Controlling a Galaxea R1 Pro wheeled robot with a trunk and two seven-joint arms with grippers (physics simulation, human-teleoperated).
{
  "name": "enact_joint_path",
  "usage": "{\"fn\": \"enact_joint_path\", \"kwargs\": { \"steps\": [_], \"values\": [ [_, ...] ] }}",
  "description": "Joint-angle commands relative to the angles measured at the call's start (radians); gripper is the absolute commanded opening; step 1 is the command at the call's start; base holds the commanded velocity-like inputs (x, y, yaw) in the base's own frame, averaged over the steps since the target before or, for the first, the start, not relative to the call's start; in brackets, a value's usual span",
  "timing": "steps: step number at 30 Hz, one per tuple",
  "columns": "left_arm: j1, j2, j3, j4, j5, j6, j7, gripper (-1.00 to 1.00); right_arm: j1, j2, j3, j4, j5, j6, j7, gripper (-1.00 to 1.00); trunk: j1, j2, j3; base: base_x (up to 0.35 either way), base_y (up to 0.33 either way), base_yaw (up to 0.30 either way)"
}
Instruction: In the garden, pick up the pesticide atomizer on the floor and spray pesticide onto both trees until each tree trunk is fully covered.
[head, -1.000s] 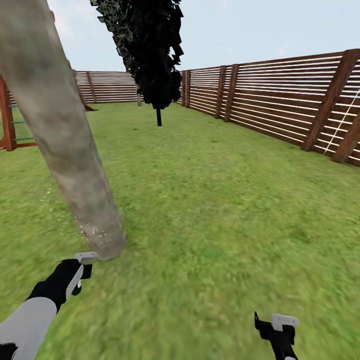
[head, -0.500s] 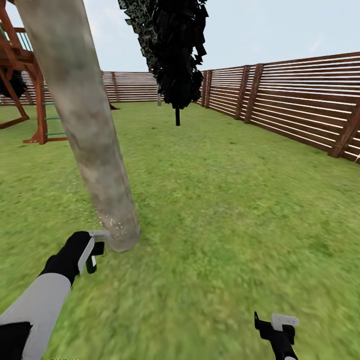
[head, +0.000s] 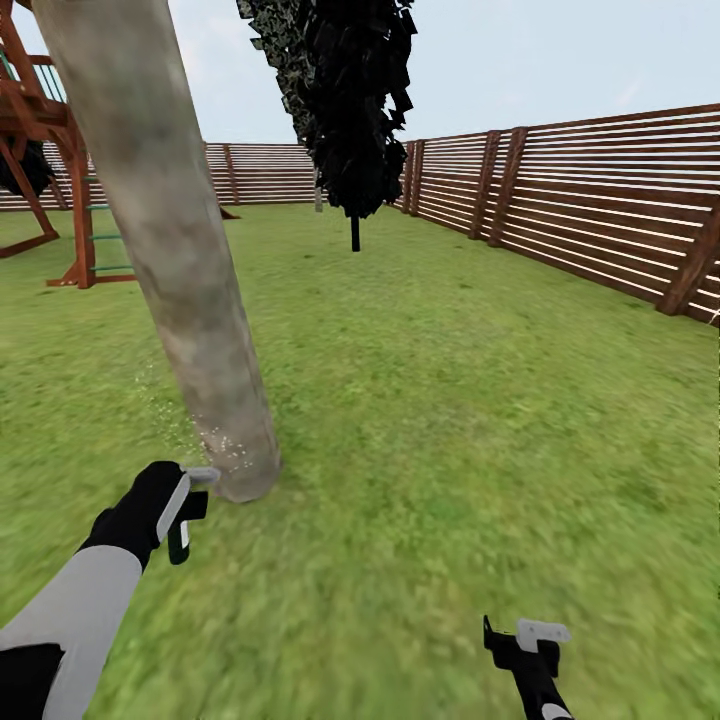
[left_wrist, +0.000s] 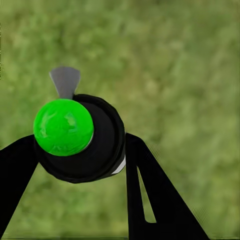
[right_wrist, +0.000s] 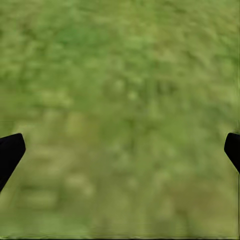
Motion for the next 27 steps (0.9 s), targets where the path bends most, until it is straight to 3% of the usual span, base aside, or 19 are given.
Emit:
{"fn": "enact_joint_path", "kwargs": {
  "steps": [1,10,15,20,27],
  "values": [
    [0.0,0.0,0.001,-0.004,0.003,0.005,0.004,-1.0,0.0,0.0,0.008,0.001,-0.01,-0.003,-0.001,1.0,-0.001,0.0,-0.001,-0.282,0.0,0.0],
    [-0.016,-0.005,0.009,-0.012,0.013,0.004,0.003,-1.0,0.0,-0.003,0.01,0.001,-0.008,-0.003,-0.002,1.0,-0.001,0.0,-0.001,-0.054,0.0,0.189],
    [-0.098,-0.015,0.009,-0.058,0.02,0.016,0.001,-1.0,0.0,-0.003,0.011,0.001,-0.008,-0.003,-0.002,1.0,-0.001,0.0,-0.001,0.0,0.0,0.273],
    [-0.094,-0.015,0.006,-0.115,0.016,0.047,0.001,-1.0,0.0,-0.003,0.01,0.001,-0.008,-0.003,-0.002,1.0,-0.001,0.0,-0.001,0.053,-0.078,0.058],
    [-0.092,-0.016,0.006,-0.119,0.014,0.047,0.002,-1.0,0.0,-0.003,0.011,0.001,-0.008,-0.003,-0.002,1.0,-0.001,0.0,-0.001,0.153,-0.237,0.001]
  ]
}}
